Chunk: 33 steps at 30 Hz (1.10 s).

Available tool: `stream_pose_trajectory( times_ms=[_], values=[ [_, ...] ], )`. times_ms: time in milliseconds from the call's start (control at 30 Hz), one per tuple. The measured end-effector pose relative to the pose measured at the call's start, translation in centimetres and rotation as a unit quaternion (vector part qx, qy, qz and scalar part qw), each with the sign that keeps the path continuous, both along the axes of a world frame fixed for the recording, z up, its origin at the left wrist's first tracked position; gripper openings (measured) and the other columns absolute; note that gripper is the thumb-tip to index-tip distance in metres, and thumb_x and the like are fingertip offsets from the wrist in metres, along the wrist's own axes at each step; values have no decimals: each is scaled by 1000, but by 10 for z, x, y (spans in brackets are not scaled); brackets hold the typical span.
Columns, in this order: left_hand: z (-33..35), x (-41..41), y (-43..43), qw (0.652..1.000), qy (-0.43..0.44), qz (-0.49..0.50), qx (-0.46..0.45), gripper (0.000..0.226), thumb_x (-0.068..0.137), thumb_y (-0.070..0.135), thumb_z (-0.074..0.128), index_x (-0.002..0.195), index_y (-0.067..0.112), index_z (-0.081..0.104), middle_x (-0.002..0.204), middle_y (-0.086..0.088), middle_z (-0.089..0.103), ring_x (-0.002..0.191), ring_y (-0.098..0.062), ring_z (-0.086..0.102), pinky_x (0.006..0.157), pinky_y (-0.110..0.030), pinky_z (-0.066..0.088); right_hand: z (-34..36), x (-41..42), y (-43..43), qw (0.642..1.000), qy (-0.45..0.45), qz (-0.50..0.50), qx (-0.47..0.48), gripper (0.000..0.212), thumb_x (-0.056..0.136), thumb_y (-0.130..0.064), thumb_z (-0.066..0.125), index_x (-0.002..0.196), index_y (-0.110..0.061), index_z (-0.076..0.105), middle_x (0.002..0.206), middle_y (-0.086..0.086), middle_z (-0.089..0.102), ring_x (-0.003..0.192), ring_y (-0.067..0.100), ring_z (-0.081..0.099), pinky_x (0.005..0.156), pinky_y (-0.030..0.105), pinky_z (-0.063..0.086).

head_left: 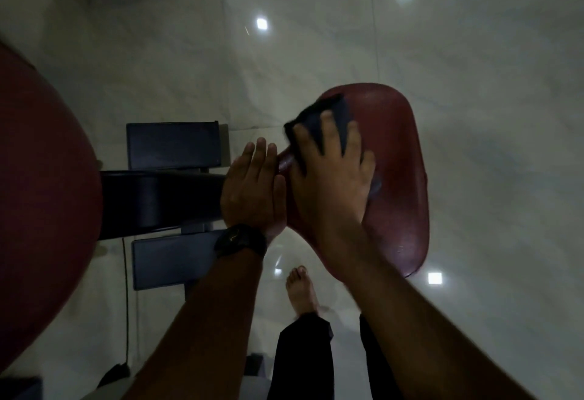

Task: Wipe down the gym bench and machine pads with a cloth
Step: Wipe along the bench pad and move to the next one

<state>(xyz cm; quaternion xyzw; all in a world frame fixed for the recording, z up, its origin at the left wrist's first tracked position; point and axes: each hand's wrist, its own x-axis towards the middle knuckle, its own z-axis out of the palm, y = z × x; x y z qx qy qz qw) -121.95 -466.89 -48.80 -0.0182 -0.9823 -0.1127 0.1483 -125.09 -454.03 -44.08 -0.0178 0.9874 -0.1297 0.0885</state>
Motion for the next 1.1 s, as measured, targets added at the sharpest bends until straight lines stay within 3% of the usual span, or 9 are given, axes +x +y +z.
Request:
stream_pose_trajectory(
  times_ms=[133, 267, 367, 500, 633, 767, 867, 967, 1100],
  values=[
    [-1, -1, 0, 1000, 5, 1, -4, 43, 97, 30, 58, 132, 4, 63, 136, -18, 63, 131, -33, 57, 110, -45, 43, -4, 11, -4, 997, 17, 76, -21, 51, 97, -52, 40, 146, -41, 47, 160, 2, 38, 146, 39, 32, 101, 58, 37],
    [2, 2, 1, 1000, 2, 14, 16, 55, 108, 34, 27, 135, 1, 62, 139, -17, 62, 133, -32, 55, 113, -44, 39, -9, -56, 23, 983, 9, 181, 19, 50, 96, -53, 48, 144, -41, 47, 162, 2, 33, 148, 37, 26, 110, 61, 28],
    [1, 2, 0, 1000, 6, 3, 10, 51, 106, 30, 31, 135, 1, 61, 139, -16, 62, 133, -32, 55, 113, -45, 39, -12, -89, 44, 993, 4, 110, 48, 55, 97, -52, 44, 150, -38, 39, 164, 5, 28, 149, 39, 24, 112, 62, 27],
    [-1, 2, 0, 1000, 4, 6, 10, 49, 104, 30, 34, 135, 3, 61, 138, -16, 62, 133, -33, 55, 114, -45, 38, -3, -41, 24, 997, -5, -60, 48, 59, 99, -46, 46, 156, -38, 30, 169, 5, 17, 151, 42, 18, 112, 62, 26],
    [2, 0, 1, 1000, -2, 0, 9, 59, 108, 37, 21, 133, 2, 63, 136, -16, 64, 132, -34, 56, 113, -44, 37, 1, -24, 1, 995, -6, 102, -6, 47, 100, -46, 47, 146, -40, 47, 165, 3, 28, 151, 40, 20, 110, 60, 25],
    [1, 2, -1, 1000, 4, -2, 1, 52, 105, 32, 32, 135, 2, 62, 137, -16, 63, 133, -34, 55, 111, -47, 41, -7, -95, 21, 977, -16, 208, 43, 46, 95, -50, 49, 140, -38, 52, 158, 1, 36, 146, 34, 28, 104, 55, 32],
    [-1, 2, -1, 1000, 2, -3, 4, 50, 102, 29, 36, 135, 2, 62, 136, -16, 63, 132, -34, 56, 112, -48, 41, -12, -107, 46, 998, -9, 43, 39, 54, 98, -51, 43, 150, -37, 39, 161, 5, 31, 144, 37, 31, 105, 58, 34],
    [-2, 2, 0, 1000, 5, 4, 5, 49, 102, 29, 36, 133, 2, 63, 135, -16, 65, 132, -34, 56, 112, -48, 41, -8, -60, 38, 990, 2, -132, 53, 60, 101, -49, 41, 157, -38, 24, 168, 6, 17, 148, 41, 23, 107, 63, 32],
    [0, 2, -1, 1000, -5, 3, 8, 50, 102, 30, 36, 134, 3, 63, 136, -15, 64, 133, -34, 55, 113, -47, 39, -1, -25, 13, 997, -28, -63, 41, 60, 103, -47, 43, 158, -40, 21, 170, 6, 8, 151, 45, 13, 109, 66, 25]
  ],
)
